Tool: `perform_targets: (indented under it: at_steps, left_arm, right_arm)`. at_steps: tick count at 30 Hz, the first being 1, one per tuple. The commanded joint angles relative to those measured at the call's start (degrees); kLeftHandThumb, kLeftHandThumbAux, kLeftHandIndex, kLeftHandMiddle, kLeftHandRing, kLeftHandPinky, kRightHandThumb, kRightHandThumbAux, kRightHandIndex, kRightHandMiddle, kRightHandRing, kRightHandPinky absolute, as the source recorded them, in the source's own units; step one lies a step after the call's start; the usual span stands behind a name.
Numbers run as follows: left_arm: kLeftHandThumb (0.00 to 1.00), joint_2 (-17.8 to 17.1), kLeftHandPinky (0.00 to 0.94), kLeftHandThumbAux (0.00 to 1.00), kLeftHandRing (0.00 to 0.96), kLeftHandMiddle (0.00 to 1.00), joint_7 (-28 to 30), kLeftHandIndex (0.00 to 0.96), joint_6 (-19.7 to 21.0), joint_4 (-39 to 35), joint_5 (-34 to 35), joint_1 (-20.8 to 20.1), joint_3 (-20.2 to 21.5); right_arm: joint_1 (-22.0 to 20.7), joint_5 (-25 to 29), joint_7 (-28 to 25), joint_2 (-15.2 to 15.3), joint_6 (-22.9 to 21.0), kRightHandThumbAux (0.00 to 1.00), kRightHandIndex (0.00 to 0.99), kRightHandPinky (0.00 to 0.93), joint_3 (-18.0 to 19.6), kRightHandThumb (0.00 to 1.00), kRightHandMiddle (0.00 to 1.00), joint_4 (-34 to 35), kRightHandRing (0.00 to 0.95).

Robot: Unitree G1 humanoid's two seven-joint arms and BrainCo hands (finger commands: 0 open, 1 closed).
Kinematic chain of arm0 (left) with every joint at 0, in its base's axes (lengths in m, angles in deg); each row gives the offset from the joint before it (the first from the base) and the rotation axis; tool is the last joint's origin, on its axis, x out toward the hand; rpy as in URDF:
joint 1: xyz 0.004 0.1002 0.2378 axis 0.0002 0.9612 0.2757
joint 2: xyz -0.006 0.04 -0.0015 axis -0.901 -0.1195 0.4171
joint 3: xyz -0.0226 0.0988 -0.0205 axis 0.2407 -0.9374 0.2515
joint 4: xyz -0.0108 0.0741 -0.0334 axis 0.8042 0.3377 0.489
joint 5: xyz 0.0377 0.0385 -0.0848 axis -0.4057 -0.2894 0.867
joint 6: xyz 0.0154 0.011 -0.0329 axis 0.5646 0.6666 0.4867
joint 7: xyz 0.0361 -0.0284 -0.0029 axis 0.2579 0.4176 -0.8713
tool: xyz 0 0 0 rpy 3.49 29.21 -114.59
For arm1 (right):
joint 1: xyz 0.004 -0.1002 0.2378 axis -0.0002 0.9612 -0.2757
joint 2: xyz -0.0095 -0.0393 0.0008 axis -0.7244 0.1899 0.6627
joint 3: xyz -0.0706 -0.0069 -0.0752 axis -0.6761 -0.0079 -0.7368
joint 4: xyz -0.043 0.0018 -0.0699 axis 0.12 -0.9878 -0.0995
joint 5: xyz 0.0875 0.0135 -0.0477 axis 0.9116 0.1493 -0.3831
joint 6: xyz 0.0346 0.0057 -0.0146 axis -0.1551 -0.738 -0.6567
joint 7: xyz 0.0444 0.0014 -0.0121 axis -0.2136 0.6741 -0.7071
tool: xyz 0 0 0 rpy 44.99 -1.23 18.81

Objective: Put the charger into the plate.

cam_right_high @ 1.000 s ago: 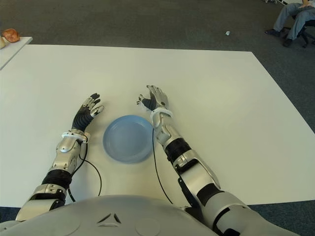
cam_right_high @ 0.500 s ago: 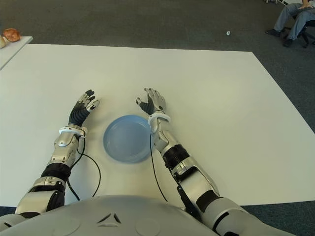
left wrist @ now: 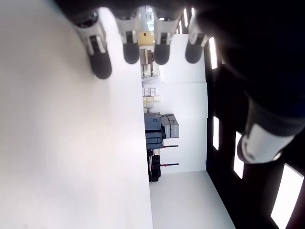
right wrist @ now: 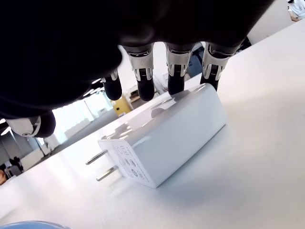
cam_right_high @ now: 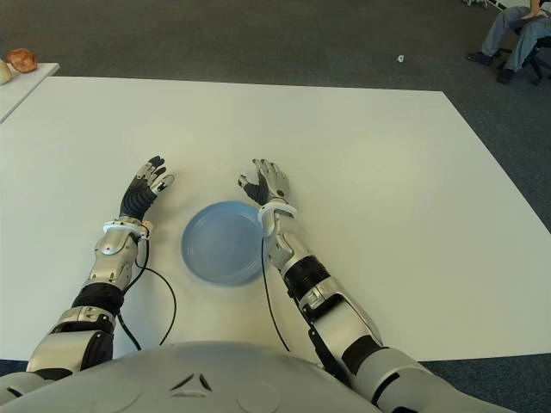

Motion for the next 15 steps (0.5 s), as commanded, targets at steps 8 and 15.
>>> perform_targets:
  at_steps: [8,15]
  left_arm:
    - [0.0,-0.37,0.0,0.608,0.0,0.005,0.36,0.0,0.5,-1.62,0.11,1.21,-0.06]
    - [0.0,-0.38,0.0,0.607,0.0,0.012,0.85,0.0,-0.33,-2.78,0.46,1.85,-0.04]
  right_arm:
    - [-0.15,0.93,1.94,-0.49,3.21,0.212,0.0,0.0,0.74,0.213,0.0,-5.76,0.0]
    - [-0.68,1.15,2.61,-0.78,5.01,0.213,0.0,0.0,1.14,0.222,0.0,-8.61,0.0]
